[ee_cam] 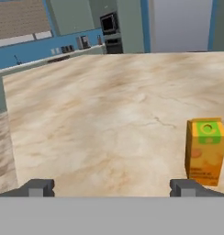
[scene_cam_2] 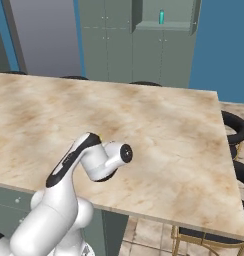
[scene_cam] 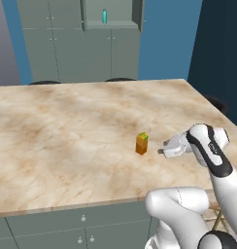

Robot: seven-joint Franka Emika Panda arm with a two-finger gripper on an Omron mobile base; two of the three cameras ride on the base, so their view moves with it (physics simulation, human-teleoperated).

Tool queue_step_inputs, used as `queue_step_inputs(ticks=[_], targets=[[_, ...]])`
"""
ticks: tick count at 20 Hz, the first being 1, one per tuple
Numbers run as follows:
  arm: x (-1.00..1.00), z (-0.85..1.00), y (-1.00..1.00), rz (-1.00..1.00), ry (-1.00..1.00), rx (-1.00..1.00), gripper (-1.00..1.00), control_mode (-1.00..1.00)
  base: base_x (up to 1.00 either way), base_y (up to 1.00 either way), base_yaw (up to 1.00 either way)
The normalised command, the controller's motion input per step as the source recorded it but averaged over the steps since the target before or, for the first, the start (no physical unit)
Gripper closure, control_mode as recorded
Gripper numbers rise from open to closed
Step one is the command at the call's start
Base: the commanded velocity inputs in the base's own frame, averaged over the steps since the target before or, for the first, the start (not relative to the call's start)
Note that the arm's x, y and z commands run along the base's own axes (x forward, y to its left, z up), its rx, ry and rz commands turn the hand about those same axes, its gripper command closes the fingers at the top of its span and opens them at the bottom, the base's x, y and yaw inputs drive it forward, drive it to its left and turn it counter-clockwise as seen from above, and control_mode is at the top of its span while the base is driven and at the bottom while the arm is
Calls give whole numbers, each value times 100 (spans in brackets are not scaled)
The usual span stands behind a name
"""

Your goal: Pick the water bottle, boxed drink from the counter and place them in the open cabinet.

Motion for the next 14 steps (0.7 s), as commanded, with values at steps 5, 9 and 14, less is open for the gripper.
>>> queue_step_inputs(ticks=[5, 9, 14], targets=[[17, -10, 12, -7, -9, 0, -100, -100, 0, 0, 0], [25, -5, 8, -8, -5, 0, -100, -100, 0, 0, 0], [30, -6, 2, -10, -1, 0, -100, -100, 0, 0, 0]])
